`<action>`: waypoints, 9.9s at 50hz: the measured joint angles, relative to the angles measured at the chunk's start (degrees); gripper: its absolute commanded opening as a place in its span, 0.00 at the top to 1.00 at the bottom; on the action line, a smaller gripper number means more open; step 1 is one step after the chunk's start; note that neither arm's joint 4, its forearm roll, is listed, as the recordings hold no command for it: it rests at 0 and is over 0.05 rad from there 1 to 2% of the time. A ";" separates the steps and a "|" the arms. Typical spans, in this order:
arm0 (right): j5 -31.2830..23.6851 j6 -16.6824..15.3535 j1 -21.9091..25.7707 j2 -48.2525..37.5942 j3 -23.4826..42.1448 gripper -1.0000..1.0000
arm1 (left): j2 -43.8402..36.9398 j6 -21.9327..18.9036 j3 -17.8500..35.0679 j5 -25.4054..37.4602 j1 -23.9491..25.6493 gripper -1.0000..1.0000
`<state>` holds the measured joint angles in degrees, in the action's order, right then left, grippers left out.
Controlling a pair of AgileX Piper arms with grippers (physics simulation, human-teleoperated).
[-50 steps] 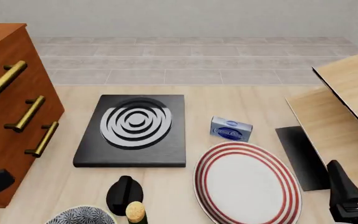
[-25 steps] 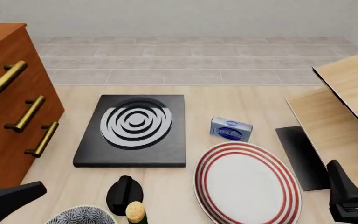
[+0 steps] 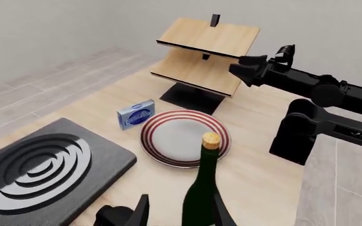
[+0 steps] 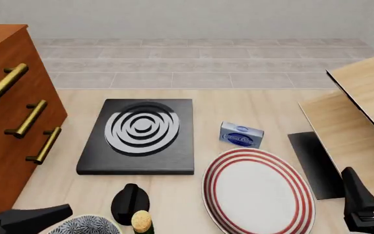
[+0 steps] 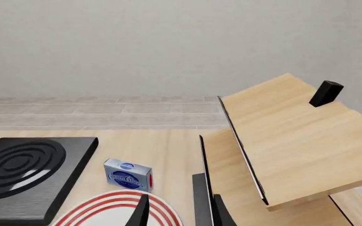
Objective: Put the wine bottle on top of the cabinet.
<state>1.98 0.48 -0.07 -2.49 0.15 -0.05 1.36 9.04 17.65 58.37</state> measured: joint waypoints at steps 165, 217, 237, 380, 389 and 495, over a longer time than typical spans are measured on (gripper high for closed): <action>0.01 0.00 0.00 -0.01 0.00 0.00 | -75.38 4.76 -8.78 -75.70 8.64 0.00; 0.01 0.00 0.00 0.00 0.00 0.00 | -87.05 6.27 -6.76 -84.52 8.32 1.00; 0.01 0.00 0.00 -0.01 0.00 0.00 | -76.38 6.40 -6.57 -74.88 8.17 1.00; 0.01 0.00 0.00 -0.01 0.00 0.00 | -15.51 7.23 35.51 11.80 -9.55 1.00; 0.01 0.00 0.00 -0.01 0.00 0.00 | -14.78 6.14 38.17 14.13 -12.62 1.00; 0.01 0.00 0.00 -0.01 0.00 0.00 | -38.17 -6.18 73.02 24.02 -47.17 1.00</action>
<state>1.99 0.47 -0.07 -2.50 0.15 -38.23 -4.82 82.06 41.67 11.21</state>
